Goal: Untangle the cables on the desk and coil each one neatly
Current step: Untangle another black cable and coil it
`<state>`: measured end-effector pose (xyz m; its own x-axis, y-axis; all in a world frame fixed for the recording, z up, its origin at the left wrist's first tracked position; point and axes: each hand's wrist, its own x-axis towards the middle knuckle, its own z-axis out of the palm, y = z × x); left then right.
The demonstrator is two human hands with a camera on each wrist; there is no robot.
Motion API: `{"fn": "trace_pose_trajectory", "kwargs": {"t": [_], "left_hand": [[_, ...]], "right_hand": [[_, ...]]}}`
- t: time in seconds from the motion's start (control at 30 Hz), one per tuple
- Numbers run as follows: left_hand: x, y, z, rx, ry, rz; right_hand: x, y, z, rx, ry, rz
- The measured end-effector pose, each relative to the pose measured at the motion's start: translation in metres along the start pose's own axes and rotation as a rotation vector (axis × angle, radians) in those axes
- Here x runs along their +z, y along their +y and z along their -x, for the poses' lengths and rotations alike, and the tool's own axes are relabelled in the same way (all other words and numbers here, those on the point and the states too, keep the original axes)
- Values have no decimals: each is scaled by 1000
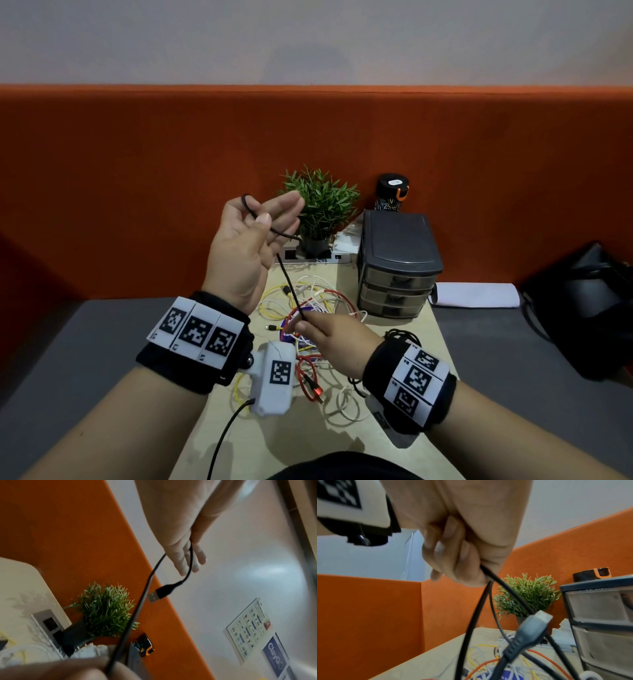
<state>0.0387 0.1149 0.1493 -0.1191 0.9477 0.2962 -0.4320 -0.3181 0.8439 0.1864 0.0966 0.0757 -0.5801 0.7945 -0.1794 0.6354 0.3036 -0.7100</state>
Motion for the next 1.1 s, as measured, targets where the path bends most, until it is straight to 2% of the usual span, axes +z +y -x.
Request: {"fn": "trace_pose_trajectory", "kwargs": {"t": [0.07,0.13,0.2,0.33,0.47,0.67,0.8,0.87,1.0,1.1], "left_hand": [[-6,-3,-1,36,-27,-96],[-11,-5,-1,58,-62,-229],[-17,-7,-1,93,-81,-425],[-21,-17,3,183,-110,-821],[-16,-26,11,89,-220,-1003],[-9,-25,24,-157,-315,-708],[-3,-18,27,-275,-305,-524],[-3,-14,26,-285,-322,-500],[-2,-9,28,-218,-407,-534],[0,-8,29,-161,-372,-542]], "right_hand": [[-3,-4,3,-26,16,25],[-9,-6,6,-44,97,28],[-16,-6,9,-58,172,-4],[-30,-9,15,-108,193,-6],[-36,-15,18,-179,212,69],[-51,-9,13,-255,572,-35],[-58,-11,12,-352,667,-70],[-61,-14,12,-398,678,-104],[-66,-17,12,-404,720,-145],[-68,-16,12,-410,753,-151]]}}
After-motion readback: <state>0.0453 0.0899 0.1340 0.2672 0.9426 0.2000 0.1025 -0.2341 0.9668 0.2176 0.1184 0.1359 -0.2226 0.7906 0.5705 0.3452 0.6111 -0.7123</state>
